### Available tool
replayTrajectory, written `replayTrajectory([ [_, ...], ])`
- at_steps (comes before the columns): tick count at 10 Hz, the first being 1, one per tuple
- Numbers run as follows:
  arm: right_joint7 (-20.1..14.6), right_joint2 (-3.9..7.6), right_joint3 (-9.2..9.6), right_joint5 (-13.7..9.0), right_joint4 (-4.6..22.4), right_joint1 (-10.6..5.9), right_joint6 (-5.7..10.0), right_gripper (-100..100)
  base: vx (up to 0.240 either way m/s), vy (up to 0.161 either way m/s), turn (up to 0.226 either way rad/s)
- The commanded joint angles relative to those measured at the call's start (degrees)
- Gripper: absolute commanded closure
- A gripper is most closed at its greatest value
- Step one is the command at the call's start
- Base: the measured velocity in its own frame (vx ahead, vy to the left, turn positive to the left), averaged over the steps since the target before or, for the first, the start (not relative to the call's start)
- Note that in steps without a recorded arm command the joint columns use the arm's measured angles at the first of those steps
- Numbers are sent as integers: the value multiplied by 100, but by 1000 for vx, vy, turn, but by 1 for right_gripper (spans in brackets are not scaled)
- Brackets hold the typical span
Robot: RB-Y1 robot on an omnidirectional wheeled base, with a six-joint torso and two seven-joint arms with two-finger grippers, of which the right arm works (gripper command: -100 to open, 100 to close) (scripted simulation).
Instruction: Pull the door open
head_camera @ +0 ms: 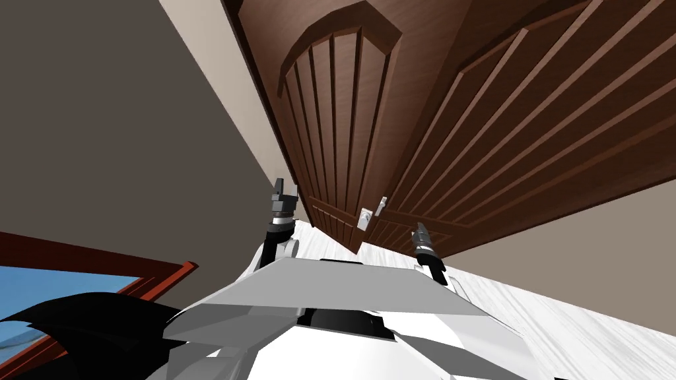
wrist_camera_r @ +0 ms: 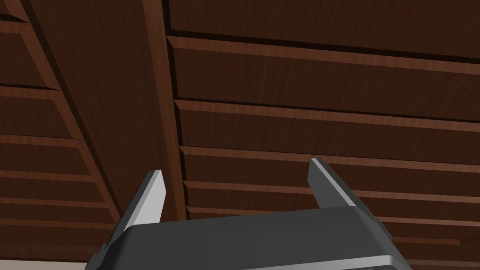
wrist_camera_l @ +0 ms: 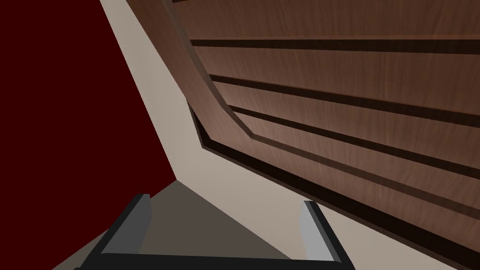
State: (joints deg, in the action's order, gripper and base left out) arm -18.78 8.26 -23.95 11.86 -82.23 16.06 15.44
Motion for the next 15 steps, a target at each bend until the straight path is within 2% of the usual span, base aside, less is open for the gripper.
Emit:
replayTrajectory([
  [1,1,-35,90,-4,52,-174,-15,-100,180,-91,122],
  [5,2,-303,474,10,24,-507,21,-100,201,21,106],
  [6,2,-333,518,12,19,-542,25,-100,191,115,219],
  [7,7,-331,488,17,-37,-473,-12,-100,91,55,62],
  [8,7,-331,488,17,-37,-473,-12,100,-11,-7,-60],
  [13,7,-331,488,17,-37,-473,-12,100,-17,-7,7],
  [14,-6,-219,326,-4,6,-337,-33,100,-133,-87,-179],
  [15,-11,-190,288,-10,14,-306,-35,100,-215,-100,-127],
])
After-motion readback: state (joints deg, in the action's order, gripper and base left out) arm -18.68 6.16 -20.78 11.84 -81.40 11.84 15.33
